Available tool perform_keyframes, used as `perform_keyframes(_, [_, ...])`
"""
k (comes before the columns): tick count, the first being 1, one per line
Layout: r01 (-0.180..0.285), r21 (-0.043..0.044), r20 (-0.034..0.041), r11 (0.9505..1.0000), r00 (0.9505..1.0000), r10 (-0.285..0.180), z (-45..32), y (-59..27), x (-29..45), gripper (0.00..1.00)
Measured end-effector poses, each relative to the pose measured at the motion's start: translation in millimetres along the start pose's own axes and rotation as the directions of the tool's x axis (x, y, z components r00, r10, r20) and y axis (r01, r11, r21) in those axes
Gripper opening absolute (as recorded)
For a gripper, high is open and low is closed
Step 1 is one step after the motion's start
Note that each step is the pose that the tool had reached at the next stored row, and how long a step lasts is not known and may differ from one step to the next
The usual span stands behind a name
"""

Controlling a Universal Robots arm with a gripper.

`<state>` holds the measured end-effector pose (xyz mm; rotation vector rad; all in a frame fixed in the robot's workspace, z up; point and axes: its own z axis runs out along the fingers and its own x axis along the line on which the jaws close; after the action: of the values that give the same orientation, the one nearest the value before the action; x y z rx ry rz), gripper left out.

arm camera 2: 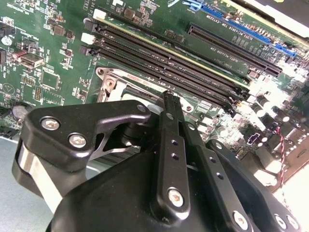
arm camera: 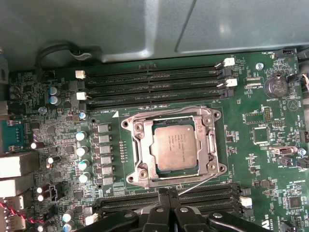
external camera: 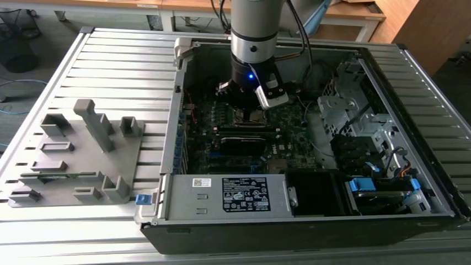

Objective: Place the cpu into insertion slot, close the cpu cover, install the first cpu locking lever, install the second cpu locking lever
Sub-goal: 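Install the second cpu locking lever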

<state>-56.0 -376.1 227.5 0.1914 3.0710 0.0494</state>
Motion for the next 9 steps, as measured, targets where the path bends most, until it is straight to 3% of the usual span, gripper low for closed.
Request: perform_keyframes(9, [0.0, -0.0001, 0.0, 1.0, 1.0, 0.0, 2.5, -0.7, 5.5, 0.11])
